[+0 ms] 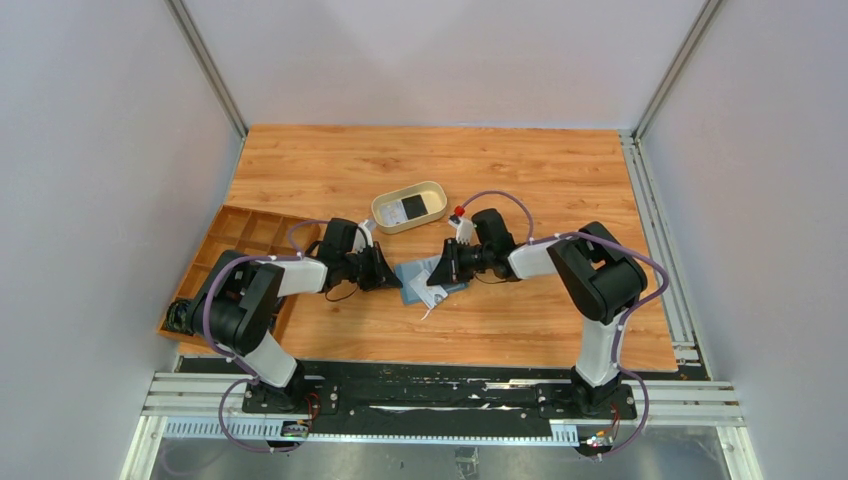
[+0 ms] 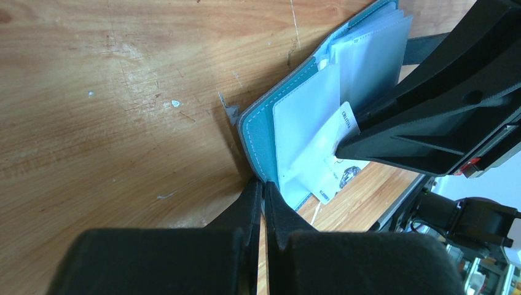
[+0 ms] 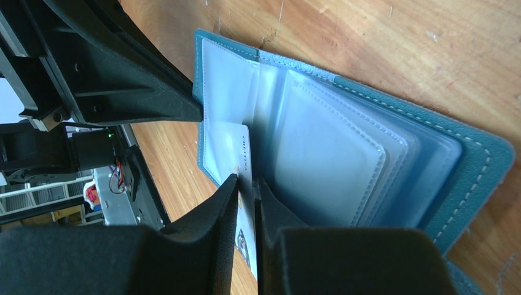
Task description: Take the credit cards out of the card holder
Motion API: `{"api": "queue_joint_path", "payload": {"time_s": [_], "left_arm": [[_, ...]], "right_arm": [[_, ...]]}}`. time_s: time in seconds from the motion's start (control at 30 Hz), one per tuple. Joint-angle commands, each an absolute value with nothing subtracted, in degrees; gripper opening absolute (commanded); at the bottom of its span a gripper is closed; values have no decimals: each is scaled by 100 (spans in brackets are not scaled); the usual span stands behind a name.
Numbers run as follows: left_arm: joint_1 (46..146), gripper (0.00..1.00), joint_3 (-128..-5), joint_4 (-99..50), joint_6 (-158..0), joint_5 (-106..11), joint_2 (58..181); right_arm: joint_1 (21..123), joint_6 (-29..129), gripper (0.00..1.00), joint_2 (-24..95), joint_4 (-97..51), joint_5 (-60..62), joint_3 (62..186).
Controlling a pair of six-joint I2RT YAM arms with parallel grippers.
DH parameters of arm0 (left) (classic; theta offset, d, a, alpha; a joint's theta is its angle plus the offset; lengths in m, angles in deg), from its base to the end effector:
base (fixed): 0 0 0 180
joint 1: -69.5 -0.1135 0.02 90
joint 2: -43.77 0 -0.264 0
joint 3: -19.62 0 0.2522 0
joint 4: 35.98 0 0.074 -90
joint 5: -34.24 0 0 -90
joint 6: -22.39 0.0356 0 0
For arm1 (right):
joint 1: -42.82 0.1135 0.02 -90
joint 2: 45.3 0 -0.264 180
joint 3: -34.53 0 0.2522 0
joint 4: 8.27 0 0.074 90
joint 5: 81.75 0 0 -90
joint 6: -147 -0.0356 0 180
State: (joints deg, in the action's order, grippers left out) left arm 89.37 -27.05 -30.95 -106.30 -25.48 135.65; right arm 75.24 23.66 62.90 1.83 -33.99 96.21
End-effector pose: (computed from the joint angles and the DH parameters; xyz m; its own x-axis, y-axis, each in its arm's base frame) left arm 0.2510 -0.1098 0.1179 -0.9374 -0.2352 -0.2569 0.0139 0.7117 -0.7023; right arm 0.2883 0.2115 0.1217 -0.8878 -0.0818 -0.4529 -0.4376 0.4548 0.7757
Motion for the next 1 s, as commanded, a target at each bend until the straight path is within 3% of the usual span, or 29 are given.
{"api": "queue_joint_path", "payload": {"time_s": [0.0, 0.27, 0.37, 0.53, 0.73, 0.97], "left_arm": [[8927, 0, -2491, -2077, -10255, -3363, 13944], [8927, 0, -2547, -2059, -10249, -3362, 13952], [8927, 0, -2554, -2059, -10234, -3353, 13966], [8927, 0, -2547, -2055, -10224, -3362, 13957], [8927, 0, -2518, -2120, -10255, -3362, 13957], [8927, 0, -2547, -2164, -10317, -3355, 13938]], "right_arm": [[7367, 2580, 17, 6535, -625, -3291, 9280], [7037, 2718, 16, 6367, -689, -3389, 9079], [6934, 2765, 2, 6287, -795, -3445, 9057], [6640, 2712, 0, 5802, -987, -3560, 9068], [6628, 2931, 0, 4923, -2029, -2784, 10221], [6699, 2287, 0, 6021, -2164, -2438, 12281]]}}
